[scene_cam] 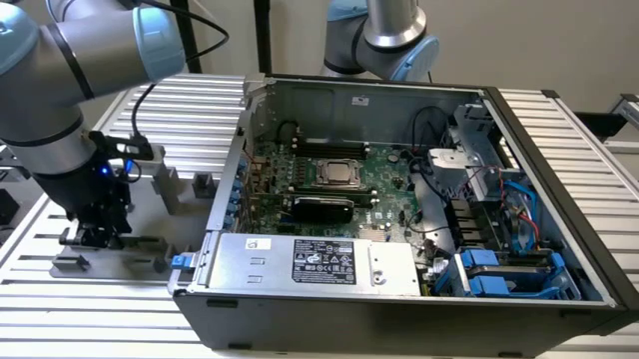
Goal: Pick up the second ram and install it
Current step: 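Pick up the second ram and move it above second insertion slot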
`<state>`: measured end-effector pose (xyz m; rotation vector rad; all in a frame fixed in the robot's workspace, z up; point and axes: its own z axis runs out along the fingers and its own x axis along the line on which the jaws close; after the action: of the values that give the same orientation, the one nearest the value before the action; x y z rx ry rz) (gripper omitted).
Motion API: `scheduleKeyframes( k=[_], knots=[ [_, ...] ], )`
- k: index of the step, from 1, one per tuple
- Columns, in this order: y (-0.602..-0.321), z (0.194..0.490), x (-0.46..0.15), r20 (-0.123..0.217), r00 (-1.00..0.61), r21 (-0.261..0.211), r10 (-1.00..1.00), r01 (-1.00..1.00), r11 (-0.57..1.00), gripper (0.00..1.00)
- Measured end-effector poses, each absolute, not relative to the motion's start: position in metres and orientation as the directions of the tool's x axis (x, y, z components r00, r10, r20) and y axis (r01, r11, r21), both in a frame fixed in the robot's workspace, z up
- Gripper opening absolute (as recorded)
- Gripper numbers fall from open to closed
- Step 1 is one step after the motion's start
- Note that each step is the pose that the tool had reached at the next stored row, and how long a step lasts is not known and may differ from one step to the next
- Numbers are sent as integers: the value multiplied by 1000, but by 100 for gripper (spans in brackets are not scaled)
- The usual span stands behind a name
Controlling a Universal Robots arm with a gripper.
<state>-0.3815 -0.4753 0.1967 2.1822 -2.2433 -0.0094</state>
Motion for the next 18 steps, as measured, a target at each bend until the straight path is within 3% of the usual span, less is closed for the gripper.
scheduleKeyframes(
  k=[14,15,18],
  knots=[
    [-475,196,-382,4,-28,13,-1000,-1000,28,100],
    [-475,196,-382,5,-28,13,-1000,-1000,28,0],
    [-475,196,-382,4,-28,13,-1000,-1000,29,0]
  ],
)
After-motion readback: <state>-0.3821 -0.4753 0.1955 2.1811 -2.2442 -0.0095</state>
